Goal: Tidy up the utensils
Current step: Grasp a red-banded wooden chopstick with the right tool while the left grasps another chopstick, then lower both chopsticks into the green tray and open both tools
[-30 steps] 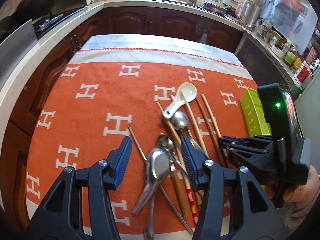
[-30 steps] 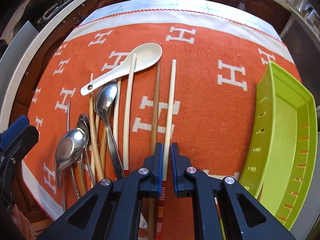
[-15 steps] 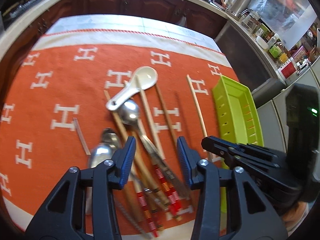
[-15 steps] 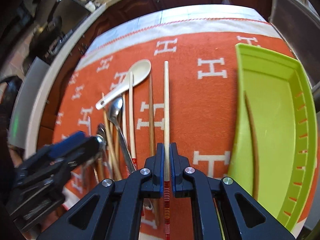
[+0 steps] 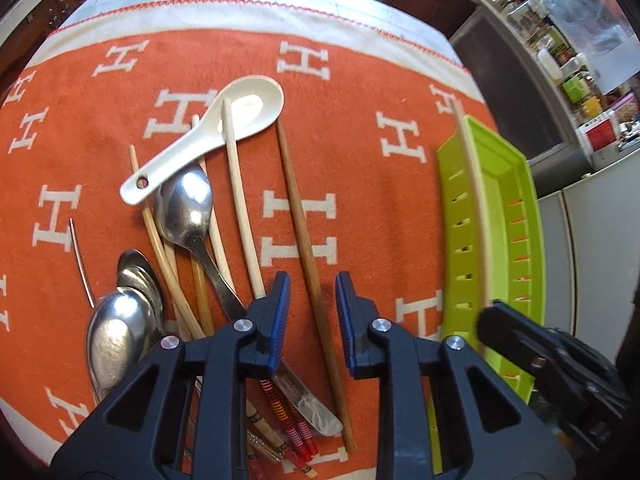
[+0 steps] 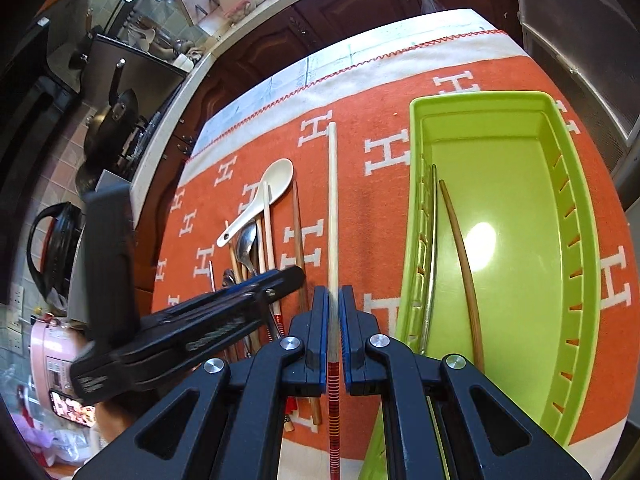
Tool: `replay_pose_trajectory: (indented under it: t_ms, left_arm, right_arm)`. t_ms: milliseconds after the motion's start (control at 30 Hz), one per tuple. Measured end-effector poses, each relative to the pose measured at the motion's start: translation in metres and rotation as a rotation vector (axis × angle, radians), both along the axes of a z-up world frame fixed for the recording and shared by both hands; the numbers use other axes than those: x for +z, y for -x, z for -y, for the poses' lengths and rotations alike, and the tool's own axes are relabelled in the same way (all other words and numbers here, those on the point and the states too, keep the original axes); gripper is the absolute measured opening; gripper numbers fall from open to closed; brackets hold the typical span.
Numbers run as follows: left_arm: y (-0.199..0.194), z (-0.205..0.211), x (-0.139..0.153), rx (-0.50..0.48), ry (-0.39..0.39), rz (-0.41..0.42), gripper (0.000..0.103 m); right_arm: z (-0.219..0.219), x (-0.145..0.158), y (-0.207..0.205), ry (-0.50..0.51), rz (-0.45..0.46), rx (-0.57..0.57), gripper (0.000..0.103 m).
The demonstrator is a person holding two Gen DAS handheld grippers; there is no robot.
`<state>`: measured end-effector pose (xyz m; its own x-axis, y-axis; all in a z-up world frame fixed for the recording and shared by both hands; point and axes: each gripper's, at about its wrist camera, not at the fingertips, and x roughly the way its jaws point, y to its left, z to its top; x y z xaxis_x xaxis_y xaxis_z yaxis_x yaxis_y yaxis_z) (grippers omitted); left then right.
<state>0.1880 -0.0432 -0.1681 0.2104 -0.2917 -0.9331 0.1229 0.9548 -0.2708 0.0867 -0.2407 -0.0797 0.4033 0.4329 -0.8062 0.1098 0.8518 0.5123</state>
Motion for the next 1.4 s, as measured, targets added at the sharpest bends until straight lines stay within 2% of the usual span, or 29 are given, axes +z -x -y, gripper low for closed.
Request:
replay_pose_trajectory:
  t_ms: [133,200,333,467,533,767,867,1000,1200,1300,1400]
  left_arm:
    - [0.000,0.010,-0.003,-0.013,-0.052,0.027,0.020]
    - [0.001,0.017,-0.004,-0.017,-0.096,0.050,0.005]
    - [0.000,0.021,-0.003,-0.009,-0.112,0.067,0.005]
    - [0.003,0.020,0.004,0.007,-0.051,0.027,0.003]
    - [0.012,0.017,0.016,-0.001,-0.032,0.043,0.003]
    - [0.042,0.031,0.089,-0.068,0.122,0.104,0.003]
    - [0.053,0.045,0.113,-0.108,0.165,0.132,0.003]
    - [0.066,0.067,0.129,-0.164,0.191,0.134,0.003]
    - [0.069,0.107,0.121,-0.212,0.184,0.099,0.003]
    - [0.071,0.121,0.109,-0.245,0.143,0.094,0.004]
    - [0.076,0.127,0.099,-0.267,0.062,0.141,0.004]
  right_arm:
    - [0.006,0.004,0.004,-0.021,0.015,0.001,0.005]
    - [0.009,0.005,0.006,-0.029,0.022,-0.002,0.005]
    - [0.021,0.005,0.012,-0.063,0.026,-0.019,0.005]
    - [0.032,0.007,0.020,-0.085,0.035,-0.043,0.005]
    - [0.041,0.011,0.026,-0.098,0.046,-0.053,0.005]
    - [0.070,0.029,0.048,-0.110,0.083,-0.086,0.005]
    - [0.082,0.037,0.057,-0.092,0.099,-0.096,0.005]
    - [0.092,0.050,0.068,-0.002,0.116,-0.122,0.005]
    - [0.106,0.053,0.079,0.070,0.103,-0.153,0.005]
    - [0.111,0.047,0.081,0.106,0.075,-0.156,0.006]
    - [0.114,0.038,0.083,0.146,0.048,-0.177,0.018]
